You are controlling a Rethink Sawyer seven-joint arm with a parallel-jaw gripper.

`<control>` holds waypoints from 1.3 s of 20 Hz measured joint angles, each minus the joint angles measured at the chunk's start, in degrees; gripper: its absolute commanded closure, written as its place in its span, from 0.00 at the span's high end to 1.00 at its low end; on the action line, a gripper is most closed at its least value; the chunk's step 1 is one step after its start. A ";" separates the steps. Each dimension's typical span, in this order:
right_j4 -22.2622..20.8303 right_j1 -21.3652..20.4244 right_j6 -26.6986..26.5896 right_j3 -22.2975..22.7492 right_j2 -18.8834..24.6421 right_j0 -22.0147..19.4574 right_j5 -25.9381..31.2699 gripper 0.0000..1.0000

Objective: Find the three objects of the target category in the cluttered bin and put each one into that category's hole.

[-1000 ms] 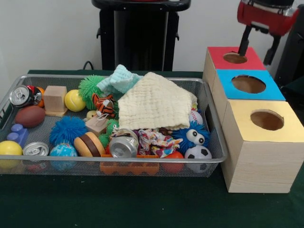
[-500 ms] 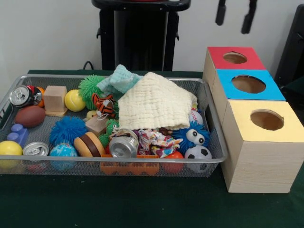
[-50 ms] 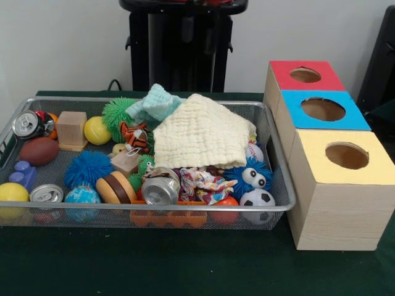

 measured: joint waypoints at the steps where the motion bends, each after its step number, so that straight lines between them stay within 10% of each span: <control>1: -1.29 0.21 -0.57 0.76 0.60 -1.48 -1.45 1.00; 26: -30.23 21.46 -1.82 2.16 11.33 -14.80 -22.38 1.00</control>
